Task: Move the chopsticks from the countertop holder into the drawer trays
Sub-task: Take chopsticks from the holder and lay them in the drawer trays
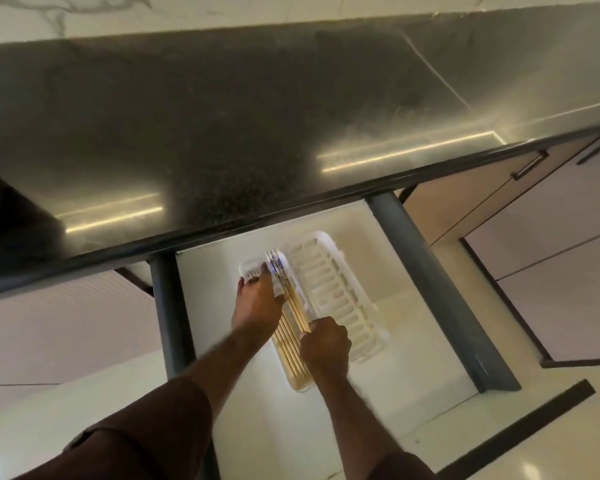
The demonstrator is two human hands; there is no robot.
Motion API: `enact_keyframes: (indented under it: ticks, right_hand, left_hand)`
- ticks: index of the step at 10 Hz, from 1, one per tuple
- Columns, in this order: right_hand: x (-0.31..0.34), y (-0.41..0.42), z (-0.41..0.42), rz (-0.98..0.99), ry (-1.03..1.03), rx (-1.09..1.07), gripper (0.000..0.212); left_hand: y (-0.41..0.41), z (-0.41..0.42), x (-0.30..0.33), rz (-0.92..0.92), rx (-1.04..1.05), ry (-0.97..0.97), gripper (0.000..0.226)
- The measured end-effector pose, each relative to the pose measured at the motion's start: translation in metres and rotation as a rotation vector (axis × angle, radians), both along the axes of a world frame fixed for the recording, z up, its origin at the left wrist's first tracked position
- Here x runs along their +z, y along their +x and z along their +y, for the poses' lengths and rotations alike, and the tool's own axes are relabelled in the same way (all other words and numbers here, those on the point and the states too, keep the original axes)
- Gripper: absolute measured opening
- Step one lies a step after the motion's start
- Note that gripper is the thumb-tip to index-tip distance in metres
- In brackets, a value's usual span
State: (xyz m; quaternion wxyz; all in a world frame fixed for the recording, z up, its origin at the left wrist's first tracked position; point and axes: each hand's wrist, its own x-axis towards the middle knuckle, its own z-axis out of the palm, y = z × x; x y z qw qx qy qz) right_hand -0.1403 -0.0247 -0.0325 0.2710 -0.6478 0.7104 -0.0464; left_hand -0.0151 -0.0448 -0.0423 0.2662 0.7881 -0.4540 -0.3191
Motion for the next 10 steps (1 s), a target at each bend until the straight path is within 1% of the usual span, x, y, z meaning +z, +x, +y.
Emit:
enact_keyframes:
  ticks: [1, 2, 3, 4, 5, 6, 7, 9, 10]
  right_hand:
    - [-0.006, 0.01, 0.008, 0.031, -0.126, 0.058, 0.014]
    - [-0.011, 0.012, 0.003, -0.021, 0.085, -0.024, 0.01]
    - [-0.016, 0.012, -0.001, 0.016, 0.109, -0.019, 0.009]
    - [-0.014, 0.019, 0.001, 0.111, -0.032, 0.099, 0.008]
    - [-0.017, 0.016, 0.0, 0.137, -0.06, 0.163, 0.015]
    - [-0.022, 0.014, 0.001, 0.188, -0.051, 0.215, 0.014]
    - [-0.025, 0.013, 0.007, 0.263, -0.071, 0.301, 0.024]
    - [-0.028, 0.007, 0.009, 0.308, -0.066, 0.429, 0.027]
    - [-0.023, 0.005, 0.007, 0.293, -0.06, 0.431, 0.027]
  left_hand:
    - [-0.005, 0.002, -0.02, -0.36, -0.249, 0.073, 0.066]
    - [-0.007, 0.001, -0.034, -0.526, -0.379, 0.123, 0.054]
    - [-0.008, 0.0, -0.043, -0.648, -0.497, 0.186, 0.058]
    - [-0.008, -0.004, -0.041, -0.697, -0.559, 0.253, 0.063]
    - [-0.007, -0.007, -0.043, -0.727, -0.602, 0.262, 0.065]
    - [-0.008, -0.009, -0.042, -0.744, -0.638, 0.268, 0.067]
    - [-0.009, -0.009, -0.041, -0.761, -0.656, 0.277, 0.067]
    - [-0.012, -0.01, -0.041, -0.767, -0.658, 0.321, 0.066]
    - [-0.012, -0.007, -0.037, -0.772, -0.662, 0.302, 0.065]
